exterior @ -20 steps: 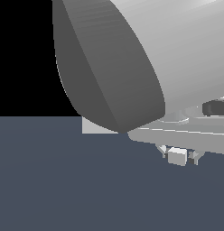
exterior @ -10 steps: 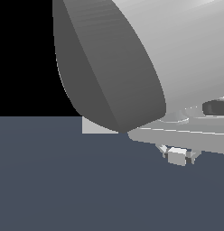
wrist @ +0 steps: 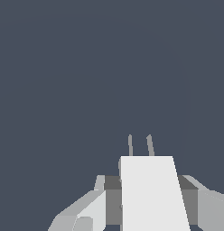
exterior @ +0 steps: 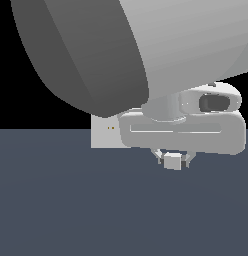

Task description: Plug the charger into the wall socket.

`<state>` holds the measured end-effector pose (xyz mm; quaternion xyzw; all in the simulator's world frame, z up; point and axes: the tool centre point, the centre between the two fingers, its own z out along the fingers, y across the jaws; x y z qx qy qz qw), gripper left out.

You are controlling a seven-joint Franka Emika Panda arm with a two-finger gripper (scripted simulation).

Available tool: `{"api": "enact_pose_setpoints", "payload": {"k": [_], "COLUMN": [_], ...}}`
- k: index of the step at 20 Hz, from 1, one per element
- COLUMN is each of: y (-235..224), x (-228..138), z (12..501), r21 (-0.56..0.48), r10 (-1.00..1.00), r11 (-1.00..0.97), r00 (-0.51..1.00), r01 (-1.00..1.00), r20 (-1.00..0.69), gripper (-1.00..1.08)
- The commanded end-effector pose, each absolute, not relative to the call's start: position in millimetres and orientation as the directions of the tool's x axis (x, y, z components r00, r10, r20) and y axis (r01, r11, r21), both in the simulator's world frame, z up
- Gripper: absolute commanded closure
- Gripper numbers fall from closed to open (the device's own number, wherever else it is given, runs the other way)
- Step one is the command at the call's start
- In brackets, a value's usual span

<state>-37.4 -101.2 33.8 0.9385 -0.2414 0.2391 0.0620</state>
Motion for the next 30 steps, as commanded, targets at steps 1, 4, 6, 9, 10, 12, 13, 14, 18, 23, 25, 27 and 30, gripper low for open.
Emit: {"api": "enact_pose_setpoints", "payload": {"k": [1, 4, 6, 9, 10, 12, 13, 14, 18, 23, 25, 27, 30], "y": [-80, -49, -28, -3, 4, 16, 20, 24, 34, 34, 33, 33, 33], "x": [-34, -33, -35, -39, -41, -44, -46, -47, -51, -51, -51, -51, -51], "z": [45, 60, 70, 83, 86, 92, 94, 96, 101, 101, 100, 100, 100], "r21": [0.001, 0.002, 0.002, 0.003, 0.003, 0.003, 0.003, 0.003, 0.002, 0.0, 0.0, 0.0, 0.0], "r10": [-0.36, -0.264, -0.197, -0.115, -0.092, -0.054, -0.039, -0.025, 0.009, 0.006, 0.002, 0.002, 0.002], "r11": [-0.911, -0.953, -0.974, -0.991, -0.994, -0.998, -0.999, -1.0, -1.0, -1.0, -1.0, -1.0, -1.0], "r00": [0.8, 0.836, 0.854, 0.868, 0.871, 0.875, 0.876, 0.877, 0.877, 0.878, 0.878, 0.878, 0.879], "r01": [-0.411, -0.302, -0.227, -0.133, -0.107, -0.064, -0.046, -0.03, 0.009, 0.007, 0.002, 0.002, 0.002], "r20": [0.48, 0.482, 0.482, 0.482, 0.482, 0.481, 0.481, 0.481, 0.48, 0.478, 0.478, 0.478, 0.478], "gripper": [1.08, 1.08, 1.08, 1.08, 1.08, 1.08, 1.08, 1.08, 1.08, 1.08, 1.08, 1.08, 1.08]}}
